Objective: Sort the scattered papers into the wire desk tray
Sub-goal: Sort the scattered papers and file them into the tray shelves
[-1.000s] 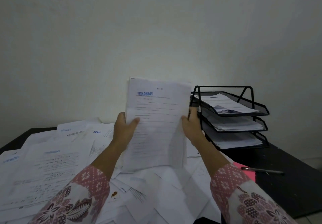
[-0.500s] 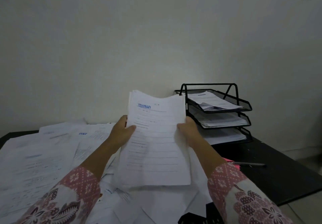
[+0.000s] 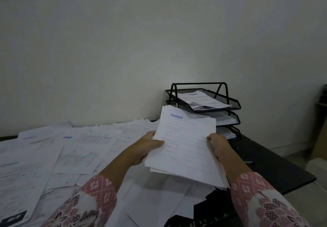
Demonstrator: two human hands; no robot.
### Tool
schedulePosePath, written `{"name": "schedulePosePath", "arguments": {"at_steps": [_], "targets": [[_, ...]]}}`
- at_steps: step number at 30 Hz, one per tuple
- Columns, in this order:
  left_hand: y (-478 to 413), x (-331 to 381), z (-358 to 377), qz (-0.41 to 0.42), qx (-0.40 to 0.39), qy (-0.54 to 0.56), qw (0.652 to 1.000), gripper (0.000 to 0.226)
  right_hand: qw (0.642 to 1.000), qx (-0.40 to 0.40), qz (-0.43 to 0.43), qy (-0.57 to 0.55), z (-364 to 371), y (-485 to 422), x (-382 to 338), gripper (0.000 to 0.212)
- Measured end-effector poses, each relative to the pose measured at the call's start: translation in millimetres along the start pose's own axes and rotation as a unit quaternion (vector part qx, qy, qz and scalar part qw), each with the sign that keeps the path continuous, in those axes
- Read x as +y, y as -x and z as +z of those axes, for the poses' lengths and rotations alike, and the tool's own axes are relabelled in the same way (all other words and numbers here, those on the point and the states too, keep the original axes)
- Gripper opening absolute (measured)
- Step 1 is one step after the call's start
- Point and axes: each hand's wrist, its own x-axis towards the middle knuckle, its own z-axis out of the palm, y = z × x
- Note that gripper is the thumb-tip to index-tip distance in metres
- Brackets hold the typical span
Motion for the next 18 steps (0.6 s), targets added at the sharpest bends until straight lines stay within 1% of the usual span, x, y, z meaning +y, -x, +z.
{"name": "schedulePosePath", "arguments": {"at_steps": [1,3,5,6,8,11,12,15,18], "targets": [[-3.0,0.2,5.4,-0.013,-0.021,0.005,1.000,0.045,1.000,0.011,0.004,-0.007,-7.7,-3.6,0.3,0.038],[-6.2,2.8,16.8,-0.032,-0.062,-0.014,0.997,0.033,1.000,0.021,0.007,-0.018,-21.5,-12.0,0.5,0.038],[-10.3,6.9,28.1,-0.032,-0.079,-0.051,0.995,0.026,0.999,0.036,0.001,-0.032,-33.6,-20.5,0.2,0.039],[-14.4,8.2,32.9,-0.028,-0.077,-0.061,0.995,0.028,0.999,0.043,-0.005,-0.032,-38.9,-24.6,-0.2,0.040],[-23.2,10.8,43.1,-0.013,-0.057,-0.083,0.995,0.037,0.998,0.042,-0.020,-0.036,-48.4,-31.8,-2.0,0.042],[-40.1,14.6,59.1,0.005,-0.013,-0.119,0.993,0.045,0.999,0.028,0.004,-0.022,-61.3,-39.9,-7.0,0.043],[-46.9,15.4,63.8,0.010,-0.002,-0.122,0.993,0.046,1.000,0.022,0.007,-0.001,-65.7,-41.4,-8.1,0.041],[-65.2,21.0,77.4,0.006,0.028,-0.126,0.992,0.044,0.997,-0.007,-0.010,0.075,-78.8,-40.1,-11.9,0.027],[-81.8,26.1,89.6,-0.019,0.063,-0.112,0.992,0.036,0.998,-0.026,0.013,0.058,-89.5,-43.9,-11.7,0.026]]}}
